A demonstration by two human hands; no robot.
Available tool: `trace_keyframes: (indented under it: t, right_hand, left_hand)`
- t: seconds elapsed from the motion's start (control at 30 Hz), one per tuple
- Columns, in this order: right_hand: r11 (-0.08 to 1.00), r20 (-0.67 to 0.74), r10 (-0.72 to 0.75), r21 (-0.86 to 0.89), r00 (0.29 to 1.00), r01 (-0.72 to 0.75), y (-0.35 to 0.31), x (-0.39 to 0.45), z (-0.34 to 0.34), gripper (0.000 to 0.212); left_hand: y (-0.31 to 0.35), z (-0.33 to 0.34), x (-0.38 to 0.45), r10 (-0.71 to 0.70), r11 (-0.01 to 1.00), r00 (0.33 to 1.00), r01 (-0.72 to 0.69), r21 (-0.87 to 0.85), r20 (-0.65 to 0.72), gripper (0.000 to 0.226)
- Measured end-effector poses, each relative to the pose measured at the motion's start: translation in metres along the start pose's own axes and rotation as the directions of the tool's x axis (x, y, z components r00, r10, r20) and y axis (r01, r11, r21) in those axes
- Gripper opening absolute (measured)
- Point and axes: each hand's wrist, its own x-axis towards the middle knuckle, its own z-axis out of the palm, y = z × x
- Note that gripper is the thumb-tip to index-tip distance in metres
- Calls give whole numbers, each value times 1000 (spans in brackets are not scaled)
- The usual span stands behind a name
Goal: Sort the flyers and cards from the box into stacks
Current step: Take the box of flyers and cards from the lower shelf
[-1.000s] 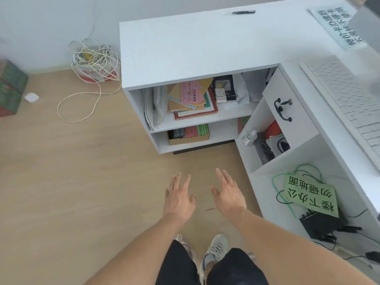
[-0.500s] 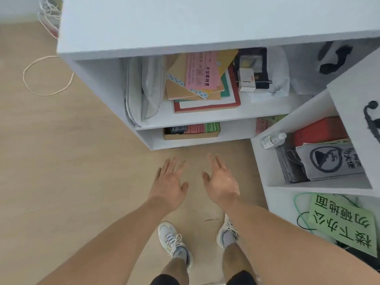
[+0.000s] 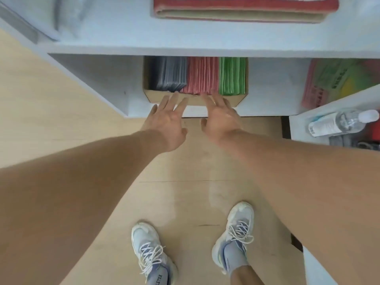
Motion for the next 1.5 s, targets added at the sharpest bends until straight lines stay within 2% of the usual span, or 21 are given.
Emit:
trace_keyframes:
  t: [0.13, 0.2, 0.37, 0.53, 0.7, 0.8, 0.9, 1.03, 1.1, 1.17, 1.23, 1.27, 1.3, 1.37, 1.43, 1.5]
  right_hand:
    - [999, -96, 4, -34, 995, -7, 0, 34, 9, 77]
    - [998, -158, -7, -61, 987, -3, 4, 43, 13, 69]
    - [997, -273, -31, -78, 961, 10, 16, 45, 25, 40]
    - [989, -263, -92, -133, 960, 58, 25, 43, 22, 34]
    - [995, -254, -72, -89, 965, 51, 28, 24, 24, 35]
    - [997, -255, -72, -55, 964, 60, 31, 5, 31, 35]
    - [990, -233, -123, -102, 965, 101, 35, -14, 38, 31]
    - [982, -233, -152, -147, 961, 119, 41, -31, 48, 26]
    - [982, -280, -176, -112, 944, 150, 44, -32, 47, 17]
    - [978, -361, -209, -78, 909, 194, 44, -28, 41, 24]
    - [990, -467, -141, -40, 873, 138, 49, -12, 31, 29]
    - [999, -503, -44, -7, 863, 47, 51, -2, 26, 40]
    - [998, -503, 69, 32, 862, -62, 56, 9, 20, 52]
    - [965, -396, 262, 115, 880, -236, 61, 27, 9, 65]
    - [933, -221, 351, 159, 910, -322, 64, 38, 7, 67]
    - [924, -144, 371, 158, 918, -348, 67, 40, 12, 69]
  left_hand:
    - [-8, 8, 40, -37, 999, 999, 37, -3, -13, 92]
    - [-11, 14, 47, -52, 999, 998, 52, -5, -33, 93]
    - [-5, 36, 30, -50, 986, 992, 67, 155, -112, 95]
    - [6, 40, 32, -97, 988, 985, 113, 109, -144, 88]
    - [22, 51, 19, -141, 984, 976, 156, 84, -163, 81]
    - [21, 60, 6, -101, 988, 970, 124, 91, -219, 71]
    - [20, 70, -9, -74, 987, 970, 104, 121, -231, 64]
    - [17, 70, -12, -17, 991, 964, 51, 120, -266, 42]
    - [11, 65, -8, -17, 1000, 938, 13, -16, -347, 30]
    - [4, 59, -7, -21, 991, 875, -43, -123, -483, 21]
    - [-3, 48, -4, -70, 987, 793, -31, -155, -606, 18]
    - [-8, 43, 0, -125, 985, 776, 24, -169, -618, 22]
    - [-13, 39, 6, -188, 979, 779, 100, -178, -599, 30]
    - [-24, 30, 17, -321, 946, 825, 256, -200, -464, 46]
    - [-29, 27, 25, -430, 888, 869, 358, -289, -244, 55]
    - [-21, 31, 27, -452, 861, 889, 414, -295, -69, 66]
